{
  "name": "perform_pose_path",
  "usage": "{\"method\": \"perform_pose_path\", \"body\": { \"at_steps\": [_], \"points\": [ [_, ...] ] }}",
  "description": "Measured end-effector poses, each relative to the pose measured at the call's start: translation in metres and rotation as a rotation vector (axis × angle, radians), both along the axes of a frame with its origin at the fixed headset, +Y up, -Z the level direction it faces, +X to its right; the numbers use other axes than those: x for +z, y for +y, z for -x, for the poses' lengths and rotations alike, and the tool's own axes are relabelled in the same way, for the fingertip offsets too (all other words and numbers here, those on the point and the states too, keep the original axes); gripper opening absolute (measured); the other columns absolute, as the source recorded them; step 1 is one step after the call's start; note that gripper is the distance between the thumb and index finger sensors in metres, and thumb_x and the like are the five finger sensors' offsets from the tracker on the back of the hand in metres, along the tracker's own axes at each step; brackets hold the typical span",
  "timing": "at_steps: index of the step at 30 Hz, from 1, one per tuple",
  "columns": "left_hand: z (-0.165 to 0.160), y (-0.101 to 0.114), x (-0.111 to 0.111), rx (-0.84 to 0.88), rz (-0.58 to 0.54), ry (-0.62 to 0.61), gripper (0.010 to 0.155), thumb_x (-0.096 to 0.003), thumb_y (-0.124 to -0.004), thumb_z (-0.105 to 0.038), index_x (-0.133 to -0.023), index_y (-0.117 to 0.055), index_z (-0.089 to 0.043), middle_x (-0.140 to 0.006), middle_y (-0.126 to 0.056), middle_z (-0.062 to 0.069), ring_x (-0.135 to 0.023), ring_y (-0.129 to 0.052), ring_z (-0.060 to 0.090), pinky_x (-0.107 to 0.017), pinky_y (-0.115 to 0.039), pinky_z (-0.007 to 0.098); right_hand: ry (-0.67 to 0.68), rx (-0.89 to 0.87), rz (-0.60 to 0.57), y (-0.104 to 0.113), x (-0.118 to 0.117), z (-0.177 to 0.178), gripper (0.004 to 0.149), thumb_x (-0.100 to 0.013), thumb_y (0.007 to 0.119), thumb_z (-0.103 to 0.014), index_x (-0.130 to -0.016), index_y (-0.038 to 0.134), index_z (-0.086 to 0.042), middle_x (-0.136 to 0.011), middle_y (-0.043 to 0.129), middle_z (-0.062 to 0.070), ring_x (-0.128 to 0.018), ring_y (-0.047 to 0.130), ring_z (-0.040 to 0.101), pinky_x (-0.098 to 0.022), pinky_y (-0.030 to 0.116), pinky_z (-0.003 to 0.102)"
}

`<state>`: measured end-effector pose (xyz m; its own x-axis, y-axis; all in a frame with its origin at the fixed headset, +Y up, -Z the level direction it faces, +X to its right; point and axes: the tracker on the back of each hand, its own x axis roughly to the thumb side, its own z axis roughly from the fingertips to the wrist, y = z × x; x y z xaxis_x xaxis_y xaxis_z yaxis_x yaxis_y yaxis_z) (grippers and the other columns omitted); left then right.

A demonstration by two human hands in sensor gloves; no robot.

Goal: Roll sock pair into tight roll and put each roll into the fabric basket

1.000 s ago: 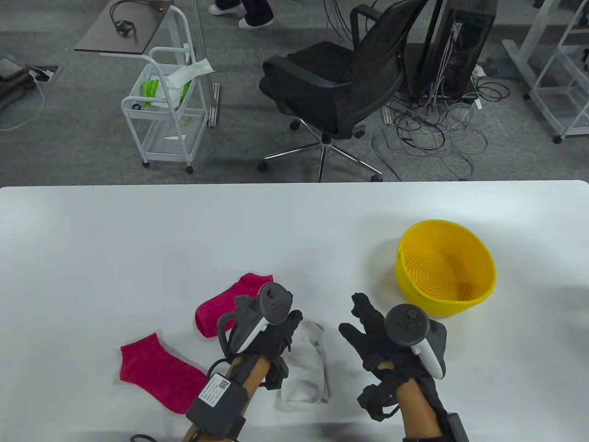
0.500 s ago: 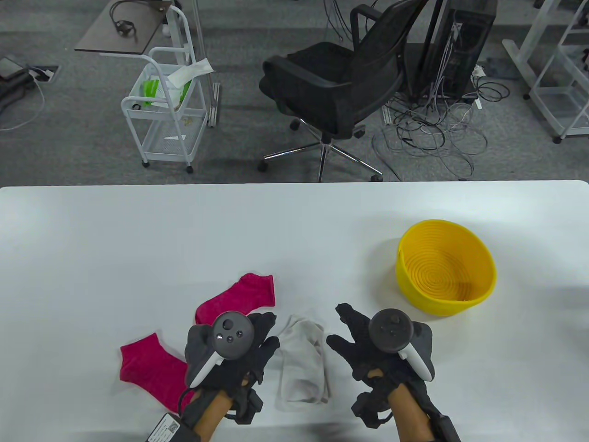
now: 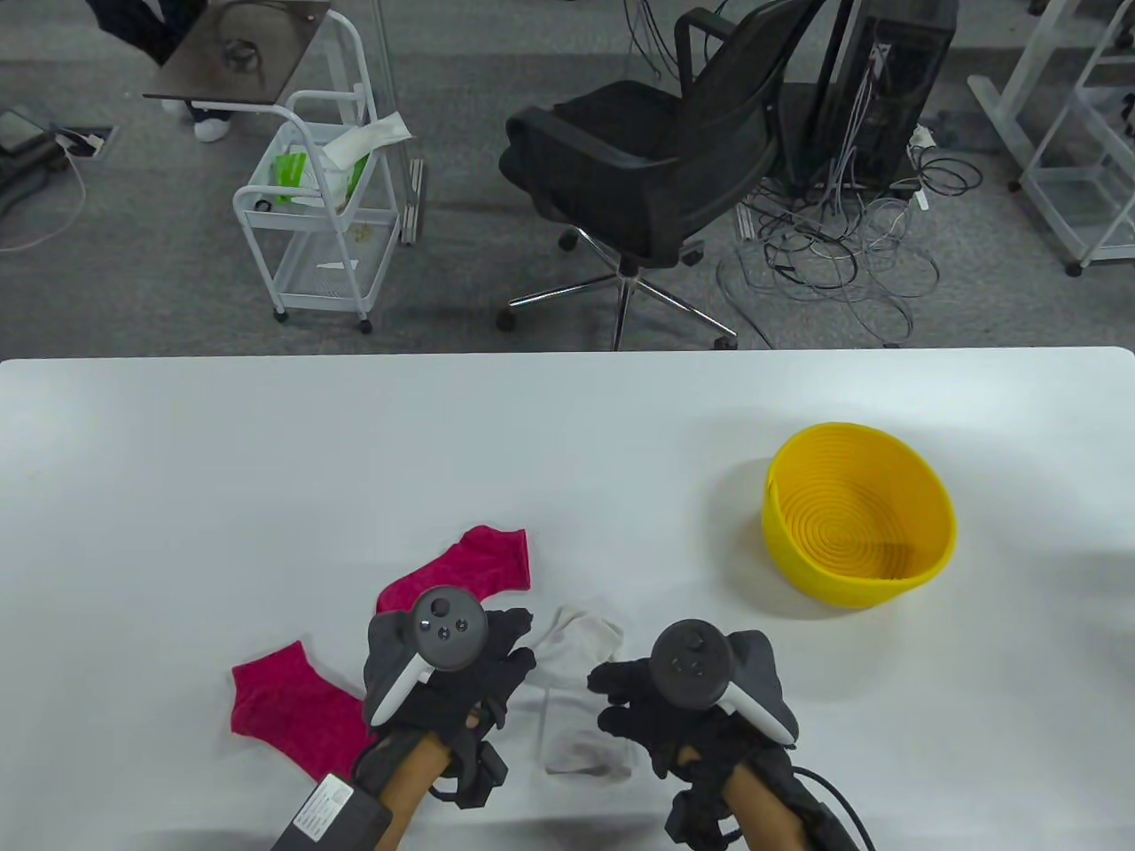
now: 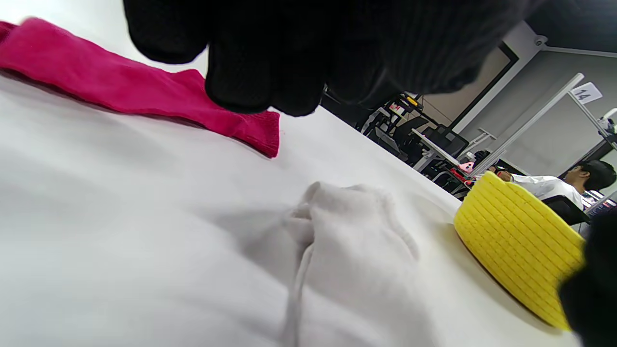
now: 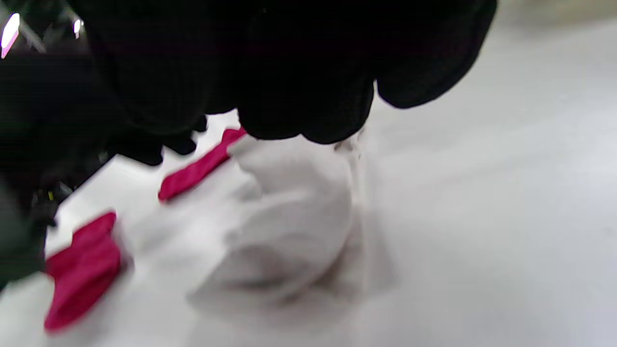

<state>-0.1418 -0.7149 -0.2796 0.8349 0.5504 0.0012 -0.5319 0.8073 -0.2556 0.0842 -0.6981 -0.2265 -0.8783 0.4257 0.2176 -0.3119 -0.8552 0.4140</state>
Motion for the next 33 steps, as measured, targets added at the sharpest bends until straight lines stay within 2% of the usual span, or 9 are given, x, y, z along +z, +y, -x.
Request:
{"method": "perform_pose_path", "body": {
  "at_steps": [6,10,15,18,23,29,33],
  "points": [
    [-0.021,0.001,-0.031,-0.037,0.032,-0.046,0.053,-0.0376,-0.082,-0.042,-0.089,-0.084,-0.028,-0.087,-0.090,0.003,-0.078,-0.091,0.027,-0.059,-0.070,0.049,0.097,0.146,-0.063,-0.008,0.022,0.023,0.049,-0.035,0.093,-0.046,-0.082,0.086,-0.037,-0.082,0.096,-0.006,-0.070,0.100,0.018,-0.049,0.084,0.047],
    [-0.032,-0.009,-0.048,-0.035,0.081,-0.075,0.051,-0.0371,-0.084,-0.041,-0.087,-0.086,-0.031,-0.083,-0.090,0.002,-0.074,-0.090,0.027,-0.059,-0.069,0.048,0.099,0.194,-0.122,-0.016,0.024,0.025,0.052,-0.033,0.094,-0.048,-0.082,0.085,-0.037,-0.083,0.095,-0.006,-0.071,0.099,0.018,-0.048,0.085,0.046],
    [-0.040,-0.019,-0.061,-0.032,0.149,-0.142,0.051,-0.0366,-0.085,-0.042,-0.087,-0.086,-0.037,-0.086,-0.087,0.001,-0.076,-0.087,0.026,-0.061,-0.067,0.049,0.107,0.255,-0.101,-0.031,0.021,0.030,0.054,-0.031,0.094,-0.050,-0.083,0.085,-0.037,-0.083,0.095,-0.007,-0.072,0.099,0.018,-0.048,0.086,0.046],
    [-0.043,-0.026,-0.066,0.005,0.235,-0.192,0.053,-0.0372,-0.084,-0.042,-0.090,-0.082,-0.040,-0.092,-0.080,0.002,-0.082,-0.080,0.027,-0.064,-0.062,0.050,0.110,0.276,-0.101,-0.038,0.021,0.033,0.055,-0.031,0.094,-0.051,-0.083,0.085,-0.036,-0.083,0.095,-0.007,-0.072,0.099,0.018,-0.048,0.086,0.046],
    [-0.044,-0.035,-0.069,-0.011,0.266,-0.203,0.055,-0.0380,-0.083,-0.042,-0.093,-0.076,-0.043,-0.094,-0.075,0.001,-0.085,-0.076,0.027,-0.066,-0.059,0.050,0.117,0.305,-0.091,-0.044,0.020,0.036,0.057,-0.030,0.094,-0.053,-0.083,0.084,-0.036,-0.084,0.095,-0.007,-0.072,0.099,0.018,-0.048,0.085,0.046],
    [-0.050,-0.045,-0.068,-0.057,0.266,-0.217,0.059,-0.0357,-0.085,-0.045,-0.093,-0.075,-0.043,-0.094,-0.074,0.002,-0.083,-0.075,0.027,-0.066,-0.058,0.050,0.106,0.303,-0.080,-0.047,0.018,0.036,0.055,-0.031,0.094,-0.052,-0.083,0.084,-0.036,-0.083,0.095,-0.007,-0.072,0.099,0.018,-0.049,0.085,0.046],
    [-0.057,-0.045,-0.066,-0.130,0.185,-0.199,0.053,-0.0352,-0.087,-0.043,-0.087,-0.084,-0.037,-0.090,-0.078,0.001,-0.080,-0.079,0.026,-0.065,-0.060,0.050,0.088,0.302,-0.084,-0.047,0.018,0.036,0.052,-0.032,0.093,-0.051,-0.081,0.085,-0.037,-0.081,0.095,-0.008,-0.071,0.099,0.017,-0.049,0.085,0.046]
  ]
}}
